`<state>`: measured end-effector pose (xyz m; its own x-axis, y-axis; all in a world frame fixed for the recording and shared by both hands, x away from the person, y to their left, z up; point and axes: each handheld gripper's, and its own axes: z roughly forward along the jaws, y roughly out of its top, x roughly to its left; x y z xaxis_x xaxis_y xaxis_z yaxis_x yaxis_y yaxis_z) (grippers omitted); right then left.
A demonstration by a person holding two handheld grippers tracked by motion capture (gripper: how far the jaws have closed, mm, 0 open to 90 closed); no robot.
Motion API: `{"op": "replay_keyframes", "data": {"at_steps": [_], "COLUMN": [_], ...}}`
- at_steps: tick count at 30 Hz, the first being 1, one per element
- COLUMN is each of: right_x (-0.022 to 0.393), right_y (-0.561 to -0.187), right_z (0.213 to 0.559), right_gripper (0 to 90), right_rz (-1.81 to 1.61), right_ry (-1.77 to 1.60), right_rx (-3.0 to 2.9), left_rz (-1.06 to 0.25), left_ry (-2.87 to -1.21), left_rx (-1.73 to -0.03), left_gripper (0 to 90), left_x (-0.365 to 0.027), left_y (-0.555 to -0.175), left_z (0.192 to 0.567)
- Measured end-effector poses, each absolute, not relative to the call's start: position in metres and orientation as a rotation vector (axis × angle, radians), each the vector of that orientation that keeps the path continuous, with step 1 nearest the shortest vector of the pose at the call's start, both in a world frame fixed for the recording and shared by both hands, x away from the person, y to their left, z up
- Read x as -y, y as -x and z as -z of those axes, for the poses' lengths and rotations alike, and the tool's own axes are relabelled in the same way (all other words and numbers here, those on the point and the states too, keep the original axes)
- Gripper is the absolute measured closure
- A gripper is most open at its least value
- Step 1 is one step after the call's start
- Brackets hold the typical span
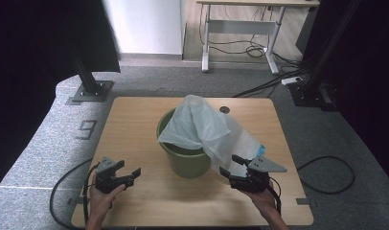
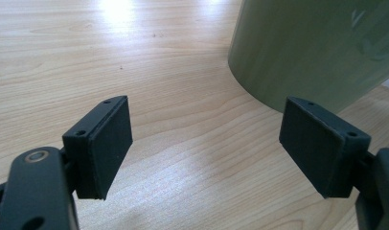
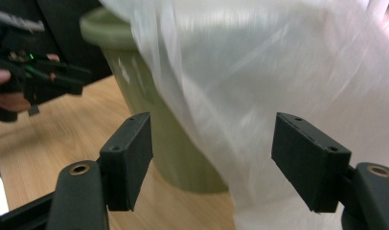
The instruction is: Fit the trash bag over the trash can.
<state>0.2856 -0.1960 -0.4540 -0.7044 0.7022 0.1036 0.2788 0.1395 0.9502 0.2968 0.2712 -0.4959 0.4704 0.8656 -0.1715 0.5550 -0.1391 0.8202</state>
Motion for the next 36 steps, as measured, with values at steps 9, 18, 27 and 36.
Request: {"op": "replay_keyframes", "data": {"at_steps": [9,18,27,36], "right_x": [0.176,0.163,0.158,0.174], "right_y": [-0.297,-0.306,-0.308,-0.306], "right_z": [0.484,0.49,0.487,0.473], "right_gripper": [25.0,32.5,80.9,88.6], "right_rz": [-1.47,-1.442,-1.393,-1.385], "right_ry": [-0.96,-0.954,-0.915,-0.891], "right_rx": [-2.074,-2.059,-2.022,-1.993], "left_rz": [-0.434,-0.436,-0.417,-0.339], "left_ry": [-1.817,-1.807,-1.79,-1.704], "left_rx": [-1.205,-1.206,-1.156,-1.055], "left_gripper": [18.6,18.6,18.1,18.0], "left_x": [-0.273,-0.275,-0.272,-0.26], "left_y": [-0.296,-0.295,-0.292,-0.286], "left_z": [0.497,0.497,0.49,0.465]}}
